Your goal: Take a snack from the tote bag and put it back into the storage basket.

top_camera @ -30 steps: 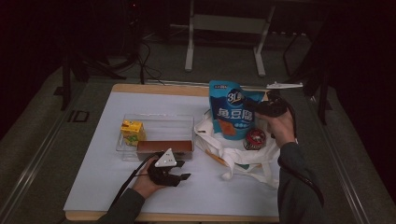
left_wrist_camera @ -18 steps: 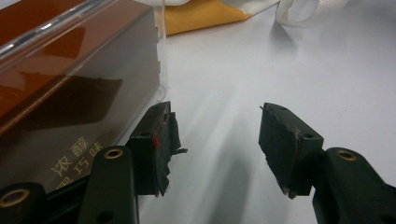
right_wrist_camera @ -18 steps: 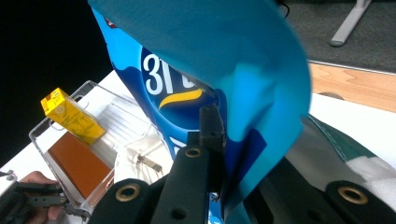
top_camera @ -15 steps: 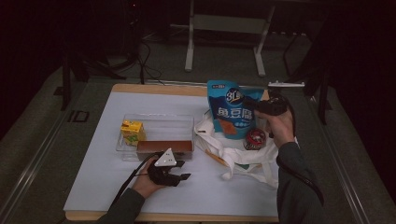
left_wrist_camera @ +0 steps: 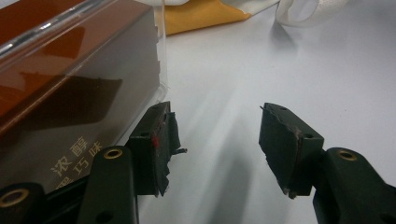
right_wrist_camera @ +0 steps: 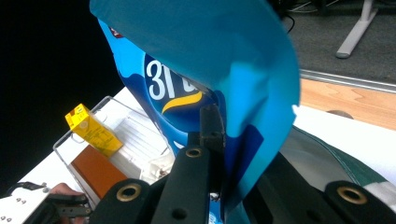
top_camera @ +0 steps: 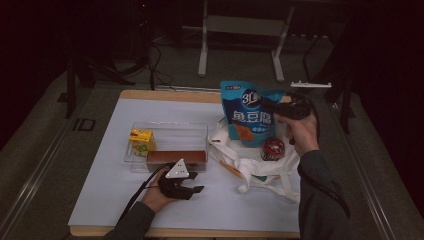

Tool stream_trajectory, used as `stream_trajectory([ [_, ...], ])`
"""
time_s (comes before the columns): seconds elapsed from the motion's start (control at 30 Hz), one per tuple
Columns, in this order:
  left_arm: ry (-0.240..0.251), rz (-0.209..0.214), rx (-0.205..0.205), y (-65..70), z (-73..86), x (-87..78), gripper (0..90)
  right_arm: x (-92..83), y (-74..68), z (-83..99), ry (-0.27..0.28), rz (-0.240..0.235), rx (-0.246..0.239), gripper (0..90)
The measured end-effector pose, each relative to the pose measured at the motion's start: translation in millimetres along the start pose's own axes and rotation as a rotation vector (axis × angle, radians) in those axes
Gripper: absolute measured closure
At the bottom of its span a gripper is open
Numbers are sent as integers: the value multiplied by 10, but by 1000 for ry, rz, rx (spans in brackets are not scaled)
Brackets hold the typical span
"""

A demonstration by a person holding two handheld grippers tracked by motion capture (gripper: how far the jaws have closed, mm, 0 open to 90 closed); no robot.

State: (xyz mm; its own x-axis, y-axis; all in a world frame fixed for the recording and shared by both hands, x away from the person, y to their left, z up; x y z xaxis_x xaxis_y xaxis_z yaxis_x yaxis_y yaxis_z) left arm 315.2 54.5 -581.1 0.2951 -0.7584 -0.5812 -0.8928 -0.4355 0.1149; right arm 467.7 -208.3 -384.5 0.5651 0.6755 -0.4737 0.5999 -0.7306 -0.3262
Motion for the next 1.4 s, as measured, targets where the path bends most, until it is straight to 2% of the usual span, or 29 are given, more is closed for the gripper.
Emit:
stream_trajectory([
  [0.5,-1,2,7,3,1,-1,441,-42,-170,-39,-3,-28,-7,899],
  [0.6,1,3,5,4,0,-1,440,-43,-193,-41,-5,-26,-13,899],
  [0.63,4,5,0,2,0,-3,432,-44,-213,-41,-9,-18,-28,899],
  [0.93,9,12,-9,-5,-2,-9,431,-69,-260,-55,3,-25,-25,899],
  [1.13,14,13,-6,-1,-3,-13,437,-96,-328,-77,7,-53,-10,899],
  [1.4,14,15,0,4,-2,-13,437,-108,-458,-146,18,-114,14,899],
])
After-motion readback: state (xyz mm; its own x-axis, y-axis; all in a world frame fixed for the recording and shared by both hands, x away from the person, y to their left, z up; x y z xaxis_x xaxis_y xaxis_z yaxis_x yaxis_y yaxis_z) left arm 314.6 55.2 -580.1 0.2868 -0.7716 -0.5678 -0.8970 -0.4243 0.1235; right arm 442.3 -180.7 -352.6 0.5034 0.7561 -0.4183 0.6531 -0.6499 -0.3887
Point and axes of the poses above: each handheld gripper's, and its own axes: x roughly forward along the jaws, z roughly out of its underside, y roughly to its right, the point moved 7 cm from there along x, roughly forward along the jaws, and after that the axes turned 3 degrees about z, right-handed, at the moved point
